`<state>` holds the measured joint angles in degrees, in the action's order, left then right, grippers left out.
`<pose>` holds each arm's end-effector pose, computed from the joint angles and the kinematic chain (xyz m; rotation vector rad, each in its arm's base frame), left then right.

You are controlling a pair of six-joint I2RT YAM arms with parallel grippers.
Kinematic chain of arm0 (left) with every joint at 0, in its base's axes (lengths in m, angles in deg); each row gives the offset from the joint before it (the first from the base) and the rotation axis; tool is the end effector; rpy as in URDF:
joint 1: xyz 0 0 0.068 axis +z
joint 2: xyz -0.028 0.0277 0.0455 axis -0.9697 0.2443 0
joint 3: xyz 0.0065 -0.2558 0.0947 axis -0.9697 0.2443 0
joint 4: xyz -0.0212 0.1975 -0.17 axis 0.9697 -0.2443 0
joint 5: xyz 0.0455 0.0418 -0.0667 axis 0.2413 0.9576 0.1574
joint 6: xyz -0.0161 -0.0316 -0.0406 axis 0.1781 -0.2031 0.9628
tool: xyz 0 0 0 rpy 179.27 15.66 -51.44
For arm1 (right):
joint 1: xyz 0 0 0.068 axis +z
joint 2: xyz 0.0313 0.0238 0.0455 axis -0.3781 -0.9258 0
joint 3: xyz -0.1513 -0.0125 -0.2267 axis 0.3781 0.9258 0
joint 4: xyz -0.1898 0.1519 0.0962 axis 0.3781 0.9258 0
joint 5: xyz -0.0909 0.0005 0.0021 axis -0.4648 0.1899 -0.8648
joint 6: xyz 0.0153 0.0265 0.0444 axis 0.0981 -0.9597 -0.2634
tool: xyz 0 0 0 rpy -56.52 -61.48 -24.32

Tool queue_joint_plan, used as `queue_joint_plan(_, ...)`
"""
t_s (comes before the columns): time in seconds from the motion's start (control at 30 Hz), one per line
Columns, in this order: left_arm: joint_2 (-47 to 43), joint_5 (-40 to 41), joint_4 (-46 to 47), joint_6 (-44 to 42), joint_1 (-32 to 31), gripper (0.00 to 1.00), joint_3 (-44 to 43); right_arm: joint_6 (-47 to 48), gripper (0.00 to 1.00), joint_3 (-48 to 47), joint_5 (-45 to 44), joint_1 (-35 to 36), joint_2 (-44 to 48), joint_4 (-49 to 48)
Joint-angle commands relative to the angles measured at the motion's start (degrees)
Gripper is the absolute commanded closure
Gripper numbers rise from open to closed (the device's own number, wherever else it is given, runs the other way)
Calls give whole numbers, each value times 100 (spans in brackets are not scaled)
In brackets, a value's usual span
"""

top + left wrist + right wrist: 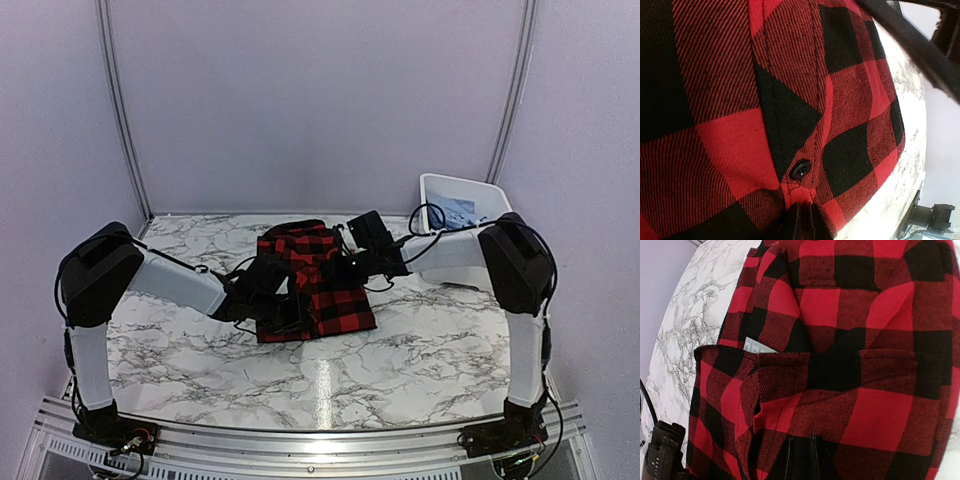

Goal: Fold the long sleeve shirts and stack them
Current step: Smooth out the 2/3-rectangle-folded shirt at the center of the board.

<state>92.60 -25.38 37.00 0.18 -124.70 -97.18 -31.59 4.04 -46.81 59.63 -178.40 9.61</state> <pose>0.2635 -0.3131 0.1319 0.0622 2.5213 -1.0942 0.3598 0.2843 0.1648 -0.2730 2.4194 0.8007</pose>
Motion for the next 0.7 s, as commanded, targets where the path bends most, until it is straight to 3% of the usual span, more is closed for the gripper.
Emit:
queue_joint_plan(0.0, 96, 21, -166, -2, -47, 92, 115, -109, 93, -413, 575, 12, -431, -136)
queue_joint_plan(0.33, 112, 8, -155, 0, -57, 92, 89, -201, 89, -1209, 1052, -10, -1153, -56)
queue_joint_plan(0.67, 116, -19, -163, -15, -56, 92, 80, -261, 68, -1591, 1137, -130, -1362, 14)
